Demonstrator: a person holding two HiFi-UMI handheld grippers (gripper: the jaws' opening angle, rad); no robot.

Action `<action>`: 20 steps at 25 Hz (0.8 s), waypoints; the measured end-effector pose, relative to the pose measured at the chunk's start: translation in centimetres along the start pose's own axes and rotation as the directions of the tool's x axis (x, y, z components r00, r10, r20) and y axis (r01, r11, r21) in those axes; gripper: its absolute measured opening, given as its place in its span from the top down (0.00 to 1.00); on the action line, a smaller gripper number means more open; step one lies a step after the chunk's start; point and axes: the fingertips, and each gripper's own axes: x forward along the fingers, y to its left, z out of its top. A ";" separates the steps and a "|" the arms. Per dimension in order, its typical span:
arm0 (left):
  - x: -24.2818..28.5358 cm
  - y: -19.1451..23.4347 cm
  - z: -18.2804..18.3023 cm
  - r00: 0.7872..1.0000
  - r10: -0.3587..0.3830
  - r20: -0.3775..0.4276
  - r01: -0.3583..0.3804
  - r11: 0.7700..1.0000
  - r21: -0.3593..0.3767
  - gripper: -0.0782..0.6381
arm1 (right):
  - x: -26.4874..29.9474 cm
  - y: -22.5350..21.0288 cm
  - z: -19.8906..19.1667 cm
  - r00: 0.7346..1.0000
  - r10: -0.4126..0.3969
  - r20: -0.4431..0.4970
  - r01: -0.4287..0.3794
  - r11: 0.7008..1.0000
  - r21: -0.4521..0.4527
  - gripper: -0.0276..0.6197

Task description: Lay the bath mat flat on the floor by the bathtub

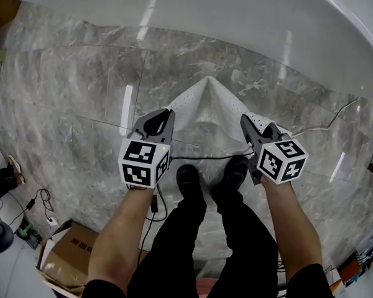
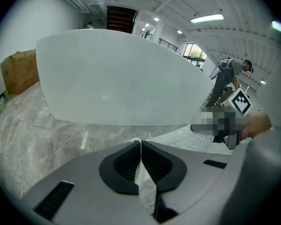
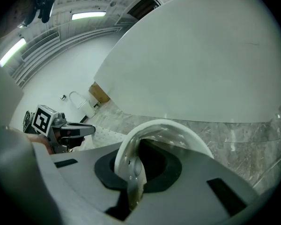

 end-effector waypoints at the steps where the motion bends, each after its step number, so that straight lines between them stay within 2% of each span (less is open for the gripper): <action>1: 0.5 0.0 0.0 1.000 -0.002 0.000 0.002 1.000 0.001 0.87 | 0.5 -0.3 0.0 1.000 -0.001 0.001 0.001 1.000 0.001 0.92; 11: 4.0 2.4 0.4 0.999 0.028 0.035 -0.029 1.000 0.012 0.87 | 4.1 -2.6 -0.8 1.000 0.005 -0.018 -0.005 0.999 -0.033 0.92; 17: 7.1 4.1 -0.1 0.996 0.048 0.069 -0.051 0.998 0.039 0.87 | 6.7 -5.2 -2.1 0.998 -0.037 -0.041 0.030 0.987 -0.159 0.92; 20: 8.7 5.4 -0.8 0.990 0.088 0.114 -0.095 0.994 0.054 0.87 | 7.6 -7.2 -3.6 0.998 -0.057 -0.035 0.049 0.978 -0.203 0.92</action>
